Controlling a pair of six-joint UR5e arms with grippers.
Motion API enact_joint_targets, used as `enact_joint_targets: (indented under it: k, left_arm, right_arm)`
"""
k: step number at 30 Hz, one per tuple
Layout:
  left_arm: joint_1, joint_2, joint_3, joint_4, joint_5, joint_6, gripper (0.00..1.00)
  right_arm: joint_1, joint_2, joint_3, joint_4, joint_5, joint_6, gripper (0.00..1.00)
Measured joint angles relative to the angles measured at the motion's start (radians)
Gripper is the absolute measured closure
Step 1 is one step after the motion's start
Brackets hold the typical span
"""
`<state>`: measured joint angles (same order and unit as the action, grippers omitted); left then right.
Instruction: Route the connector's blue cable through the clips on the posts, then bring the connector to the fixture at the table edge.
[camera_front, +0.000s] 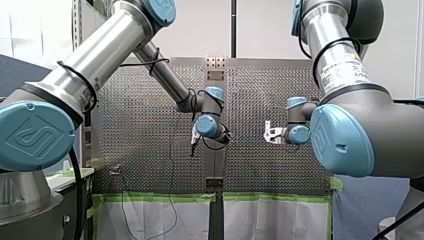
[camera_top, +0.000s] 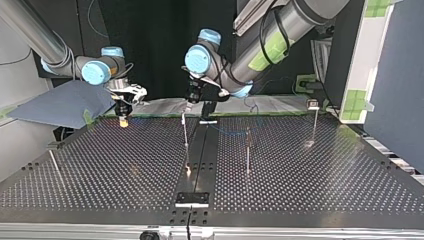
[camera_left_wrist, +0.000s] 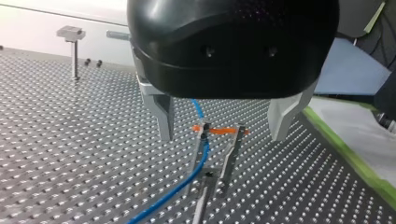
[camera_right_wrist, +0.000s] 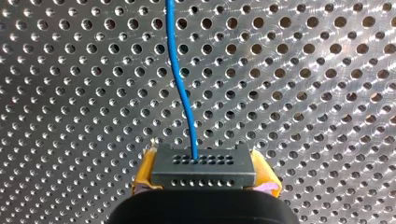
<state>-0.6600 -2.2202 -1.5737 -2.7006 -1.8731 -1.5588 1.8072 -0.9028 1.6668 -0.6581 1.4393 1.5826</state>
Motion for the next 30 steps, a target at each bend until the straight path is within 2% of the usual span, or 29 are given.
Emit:
enact_joint_targets:
  k: [7, 20, 26, 30]
  left_arm:
    - [-0.007, 0.054, -0.054, 0.050, -0.044, -0.005, 0.00]
    - [-0.012, 0.178, -0.177, 0.174, -0.161, -0.089, 0.00]
    - [-0.012, 0.228, -0.228, 0.224, -0.168, -0.134, 0.00]
    - [-0.012, 0.258, -0.258, 0.248, -0.168, -0.139, 0.00]
  right_arm:
    - [0.000, 0.000, 0.000, 0.001, 0.000, 0.001, 1.00]
    - [-0.001, 0.000, 0.000, 0.001, -0.008, 0.011, 1.00]
    - [-0.002, 0.000, 0.000, 0.001, -0.011, 0.017, 1.00]
    - [-0.004, 0.000, 0.000, 0.001, -0.013, 0.019, 1.00]
